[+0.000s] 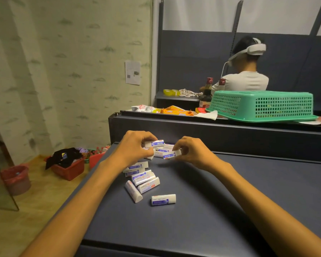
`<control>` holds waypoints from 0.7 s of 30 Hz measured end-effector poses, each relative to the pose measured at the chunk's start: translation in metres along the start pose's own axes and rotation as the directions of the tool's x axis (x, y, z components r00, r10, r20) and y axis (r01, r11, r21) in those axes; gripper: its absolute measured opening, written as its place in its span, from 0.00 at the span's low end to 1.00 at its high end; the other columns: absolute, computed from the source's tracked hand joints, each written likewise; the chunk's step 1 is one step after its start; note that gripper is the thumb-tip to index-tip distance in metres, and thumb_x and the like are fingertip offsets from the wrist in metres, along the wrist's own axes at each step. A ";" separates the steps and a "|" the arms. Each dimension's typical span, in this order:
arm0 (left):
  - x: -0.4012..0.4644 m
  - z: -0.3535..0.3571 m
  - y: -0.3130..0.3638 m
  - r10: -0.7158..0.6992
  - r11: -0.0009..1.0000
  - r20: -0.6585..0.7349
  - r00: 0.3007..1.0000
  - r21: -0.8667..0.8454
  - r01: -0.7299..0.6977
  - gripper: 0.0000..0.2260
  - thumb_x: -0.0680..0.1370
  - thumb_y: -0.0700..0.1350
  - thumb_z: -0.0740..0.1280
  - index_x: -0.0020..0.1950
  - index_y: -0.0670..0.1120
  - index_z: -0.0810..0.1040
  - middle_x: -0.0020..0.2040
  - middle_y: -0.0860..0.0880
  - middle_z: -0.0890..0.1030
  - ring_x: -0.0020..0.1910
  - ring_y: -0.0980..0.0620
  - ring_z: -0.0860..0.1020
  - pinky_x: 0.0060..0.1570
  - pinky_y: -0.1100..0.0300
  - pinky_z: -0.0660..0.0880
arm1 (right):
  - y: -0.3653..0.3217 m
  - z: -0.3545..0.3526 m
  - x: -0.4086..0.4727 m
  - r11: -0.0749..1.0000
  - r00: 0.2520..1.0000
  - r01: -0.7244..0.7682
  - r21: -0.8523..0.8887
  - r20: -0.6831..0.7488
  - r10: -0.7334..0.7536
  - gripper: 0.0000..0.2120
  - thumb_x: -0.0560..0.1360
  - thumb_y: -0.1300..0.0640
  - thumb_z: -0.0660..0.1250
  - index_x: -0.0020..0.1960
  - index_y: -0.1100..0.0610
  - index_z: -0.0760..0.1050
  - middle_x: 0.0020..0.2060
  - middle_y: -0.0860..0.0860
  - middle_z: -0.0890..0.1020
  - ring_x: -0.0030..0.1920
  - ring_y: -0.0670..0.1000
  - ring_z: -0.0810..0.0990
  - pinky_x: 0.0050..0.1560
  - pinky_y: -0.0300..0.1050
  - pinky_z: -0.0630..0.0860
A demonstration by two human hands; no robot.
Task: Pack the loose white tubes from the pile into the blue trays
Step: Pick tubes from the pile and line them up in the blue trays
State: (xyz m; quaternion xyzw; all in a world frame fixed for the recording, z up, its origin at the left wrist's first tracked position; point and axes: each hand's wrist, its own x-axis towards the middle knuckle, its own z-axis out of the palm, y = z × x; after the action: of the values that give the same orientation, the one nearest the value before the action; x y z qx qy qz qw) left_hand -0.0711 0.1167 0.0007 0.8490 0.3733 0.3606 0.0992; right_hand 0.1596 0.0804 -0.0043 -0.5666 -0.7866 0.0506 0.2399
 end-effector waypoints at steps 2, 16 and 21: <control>0.000 0.000 0.000 -0.005 1.000 0.002 1.000 -0.003 0.005 0.15 0.70 0.41 0.75 0.56 0.48 0.82 0.51 0.51 0.83 0.46 0.55 0.80 0.47 0.64 0.79 | 0.001 -0.003 -0.005 0.999 1.000 -0.003 0.042 -0.011 0.004 0.12 0.69 0.55 0.76 0.52 0.53 0.80 0.42 0.43 0.74 0.38 0.44 0.75 0.38 0.33 0.71; -0.008 0.000 0.022 0.063 0.998 -0.034 0.997 -0.027 -0.063 0.15 0.70 0.41 0.76 0.56 0.46 0.83 0.50 0.50 0.84 0.44 0.56 0.80 0.44 0.63 0.79 | 0.008 -0.020 -0.028 0.832 0.977 -0.110 0.543 -0.094 0.191 0.14 0.70 0.62 0.75 0.52 0.50 0.78 0.49 0.51 0.84 0.49 0.49 0.84 0.50 0.42 0.80; -0.012 0.001 0.029 0.070 0.997 -0.048 0.996 -0.041 -0.072 0.15 0.70 0.41 0.75 0.56 0.46 0.82 0.50 0.50 0.84 0.44 0.57 0.80 0.44 0.64 0.79 | 0.010 -0.022 -0.034 0.715 0.936 -0.146 0.683 -0.139 0.324 0.15 0.68 0.67 0.76 0.49 0.55 0.74 0.47 0.55 0.84 0.48 0.53 0.84 0.51 0.45 0.80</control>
State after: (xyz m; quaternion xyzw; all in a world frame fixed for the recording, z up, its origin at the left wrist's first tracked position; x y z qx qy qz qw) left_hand -0.0600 0.0884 0.0066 0.8508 0.3371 0.3917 0.0957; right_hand 0.1861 0.0483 0.0006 -0.5419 -0.6012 0.2853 0.5133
